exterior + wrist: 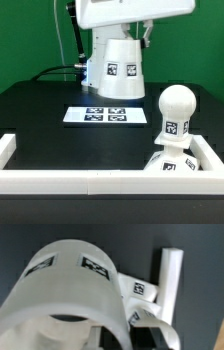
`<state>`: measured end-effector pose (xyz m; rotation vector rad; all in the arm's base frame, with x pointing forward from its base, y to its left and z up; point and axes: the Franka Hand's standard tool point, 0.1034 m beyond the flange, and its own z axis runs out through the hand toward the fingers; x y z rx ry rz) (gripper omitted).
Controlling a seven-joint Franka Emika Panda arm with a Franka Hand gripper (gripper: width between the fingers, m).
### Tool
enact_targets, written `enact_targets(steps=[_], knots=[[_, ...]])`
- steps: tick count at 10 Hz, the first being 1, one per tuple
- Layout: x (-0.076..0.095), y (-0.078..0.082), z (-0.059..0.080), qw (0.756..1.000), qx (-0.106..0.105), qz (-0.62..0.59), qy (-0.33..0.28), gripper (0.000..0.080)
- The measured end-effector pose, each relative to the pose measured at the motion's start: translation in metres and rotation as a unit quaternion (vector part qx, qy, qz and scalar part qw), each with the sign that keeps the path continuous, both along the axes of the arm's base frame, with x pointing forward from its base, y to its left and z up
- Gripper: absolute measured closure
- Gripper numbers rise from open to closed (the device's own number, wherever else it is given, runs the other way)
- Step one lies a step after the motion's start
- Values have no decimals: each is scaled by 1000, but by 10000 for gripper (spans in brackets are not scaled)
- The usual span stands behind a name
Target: Assemble lamp
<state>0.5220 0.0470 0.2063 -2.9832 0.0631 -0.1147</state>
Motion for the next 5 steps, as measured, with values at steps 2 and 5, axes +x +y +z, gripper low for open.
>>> enact_targets(steps=[2, 5], knots=[[17, 12, 7, 1000, -1, -4, 0, 755], [14, 10, 4, 1000, -1, -6, 5, 755]])
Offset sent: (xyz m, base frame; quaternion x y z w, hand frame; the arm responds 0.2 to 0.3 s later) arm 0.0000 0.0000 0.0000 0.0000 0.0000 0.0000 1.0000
